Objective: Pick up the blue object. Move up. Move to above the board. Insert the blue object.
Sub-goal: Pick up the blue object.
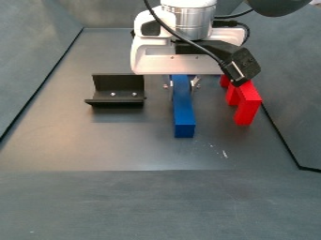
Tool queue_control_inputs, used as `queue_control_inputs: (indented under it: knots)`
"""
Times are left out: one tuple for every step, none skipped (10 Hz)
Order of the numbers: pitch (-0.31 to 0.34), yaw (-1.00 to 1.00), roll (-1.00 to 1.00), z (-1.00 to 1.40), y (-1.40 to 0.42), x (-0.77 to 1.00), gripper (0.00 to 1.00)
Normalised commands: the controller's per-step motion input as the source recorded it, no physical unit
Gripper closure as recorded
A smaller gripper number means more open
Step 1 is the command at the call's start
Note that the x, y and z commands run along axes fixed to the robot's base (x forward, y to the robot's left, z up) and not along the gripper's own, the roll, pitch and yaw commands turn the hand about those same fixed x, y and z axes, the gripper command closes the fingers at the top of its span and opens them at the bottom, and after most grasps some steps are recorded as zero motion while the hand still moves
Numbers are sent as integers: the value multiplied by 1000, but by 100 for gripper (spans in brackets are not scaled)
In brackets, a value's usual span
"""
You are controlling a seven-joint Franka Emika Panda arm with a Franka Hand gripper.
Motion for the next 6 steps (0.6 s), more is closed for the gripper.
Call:
queue_control_inputs:
  knots:
    - [0, 0, 0, 0, 0, 0, 100]
    - [0, 0, 0, 0, 0, 0, 100]
    - [0, 0, 0, 0, 0, 0, 100]
    - [0, 0, 0, 0, 0, 0, 100]
    - [0, 0, 0, 0, 0, 0, 100]
    - [0, 0, 0, 0, 0, 0, 100]
